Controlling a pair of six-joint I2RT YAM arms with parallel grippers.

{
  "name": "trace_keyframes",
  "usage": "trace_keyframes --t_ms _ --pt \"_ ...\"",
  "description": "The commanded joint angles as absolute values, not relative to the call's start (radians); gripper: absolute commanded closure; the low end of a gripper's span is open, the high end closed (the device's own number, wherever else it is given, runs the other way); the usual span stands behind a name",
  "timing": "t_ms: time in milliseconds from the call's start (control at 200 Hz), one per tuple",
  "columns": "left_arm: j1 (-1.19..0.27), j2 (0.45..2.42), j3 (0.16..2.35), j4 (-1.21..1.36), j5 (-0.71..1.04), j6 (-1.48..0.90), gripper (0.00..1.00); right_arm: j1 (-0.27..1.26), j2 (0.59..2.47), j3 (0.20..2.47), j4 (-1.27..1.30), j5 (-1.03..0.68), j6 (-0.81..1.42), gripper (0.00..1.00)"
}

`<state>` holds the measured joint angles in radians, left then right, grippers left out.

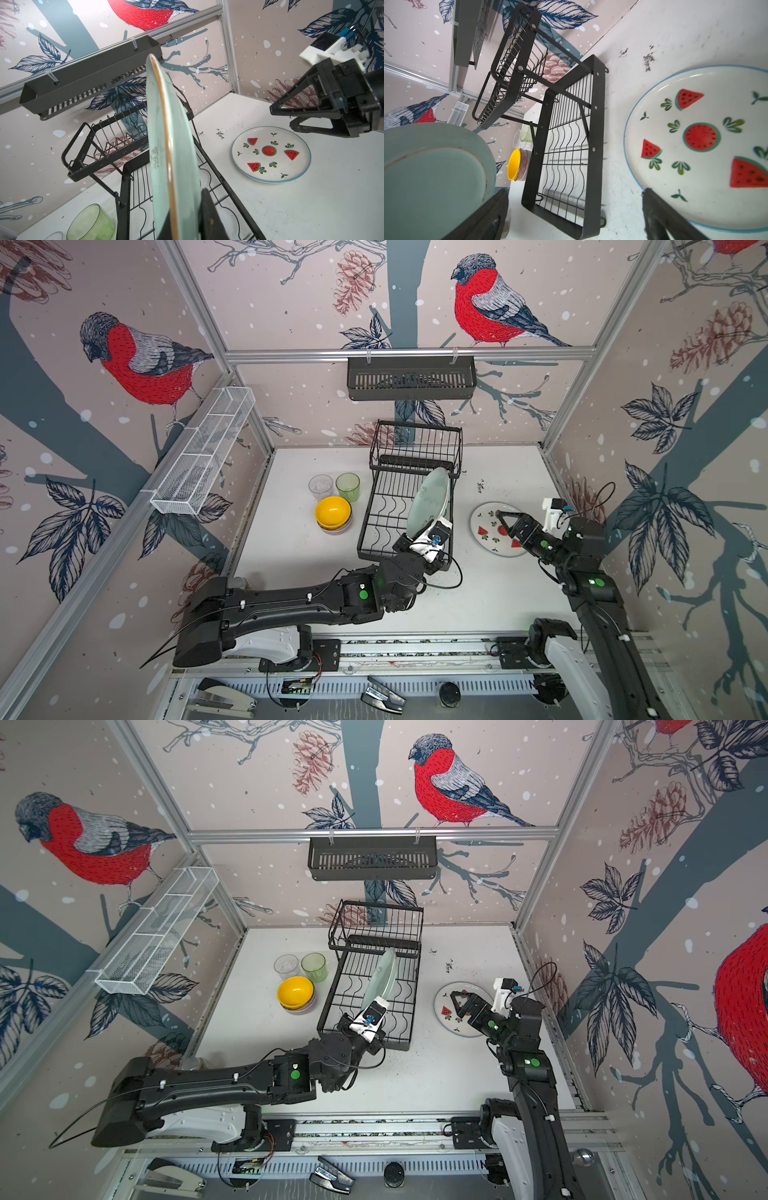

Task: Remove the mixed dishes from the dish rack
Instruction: 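Lift the pale green plate out of the rack and lower it toward the right gripper, then close the right gripper on the green plate rim beside the left gripper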

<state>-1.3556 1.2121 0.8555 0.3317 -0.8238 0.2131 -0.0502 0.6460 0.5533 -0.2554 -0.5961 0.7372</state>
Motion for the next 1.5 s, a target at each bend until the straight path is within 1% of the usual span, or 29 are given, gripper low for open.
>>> trace_keyframes --t_ms 0,160,375,625,785,991,1361,1491 --pt "-1.357 1.174 0.832 0.492 -0.871 0.21 1.0 0.013 0.641 0.552 -0.228 -0.53 0.783 0.01" --pt "-1.357 1.149 0.785 0.488 -0.903 0.217 1.0 0.148 0.654 0.563 -0.196 -0.445 0.82 0.0" --pt "-1.357 1.196 0.745 0.466 -0.987 0.247 1.0 0.318 0.717 0.583 -0.15 -0.334 0.852 0.0" --pt "-1.357 1.227 0.714 0.429 -0.954 0.188 1.0 0.457 0.783 0.608 -0.092 -0.249 0.876 0.01" --pt "-1.357 1.266 0.701 0.402 -0.95 0.191 1.0 0.488 0.827 0.629 -0.08 -0.251 0.886 0.0" --pt "-1.357 1.302 0.685 0.393 -0.944 0.201 1.0 0.494 0.829 0.626 -0.045 -0.259 0.906 0.0" --pt "-1.358 1.418 0.697 0.446 -0.851 0.258 1.0 0.494 0.846 0.621 -0.019 -0.29 0.928 0.0" --pt "-1.357 1.434 0.706 0.499 -0.791 0.281 1.0 0.493 0.843 0.593 0.04 -0.315 0.951 0.0"
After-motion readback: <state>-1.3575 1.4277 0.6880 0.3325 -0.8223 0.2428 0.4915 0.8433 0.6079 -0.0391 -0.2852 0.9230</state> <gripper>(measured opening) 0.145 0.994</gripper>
